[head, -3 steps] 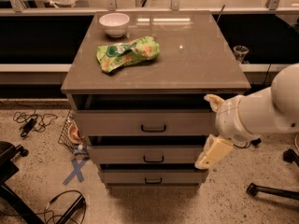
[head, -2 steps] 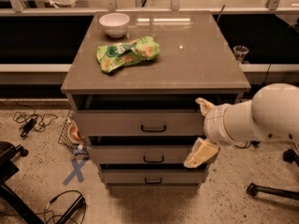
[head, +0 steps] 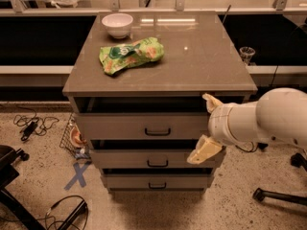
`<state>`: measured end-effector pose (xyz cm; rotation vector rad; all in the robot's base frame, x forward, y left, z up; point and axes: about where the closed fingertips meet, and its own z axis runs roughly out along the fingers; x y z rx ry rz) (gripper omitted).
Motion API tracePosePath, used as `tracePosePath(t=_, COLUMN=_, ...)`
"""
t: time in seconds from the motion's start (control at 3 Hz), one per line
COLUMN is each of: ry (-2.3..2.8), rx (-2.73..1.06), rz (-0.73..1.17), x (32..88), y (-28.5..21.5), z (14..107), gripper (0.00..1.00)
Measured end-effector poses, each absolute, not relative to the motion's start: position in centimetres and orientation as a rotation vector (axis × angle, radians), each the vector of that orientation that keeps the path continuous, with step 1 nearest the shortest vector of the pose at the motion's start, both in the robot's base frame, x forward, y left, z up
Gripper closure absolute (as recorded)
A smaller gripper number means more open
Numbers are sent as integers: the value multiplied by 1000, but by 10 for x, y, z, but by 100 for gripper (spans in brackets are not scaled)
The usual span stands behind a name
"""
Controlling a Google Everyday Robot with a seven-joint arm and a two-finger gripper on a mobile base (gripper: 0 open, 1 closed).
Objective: Open top drawer
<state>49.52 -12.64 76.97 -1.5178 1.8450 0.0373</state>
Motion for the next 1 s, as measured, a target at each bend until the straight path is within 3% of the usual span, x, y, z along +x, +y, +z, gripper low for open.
tracePosePath(t=1.0, ry=1938, rx=-1577, rz=-125, x=554, y=-148, z=691, gripper=0)
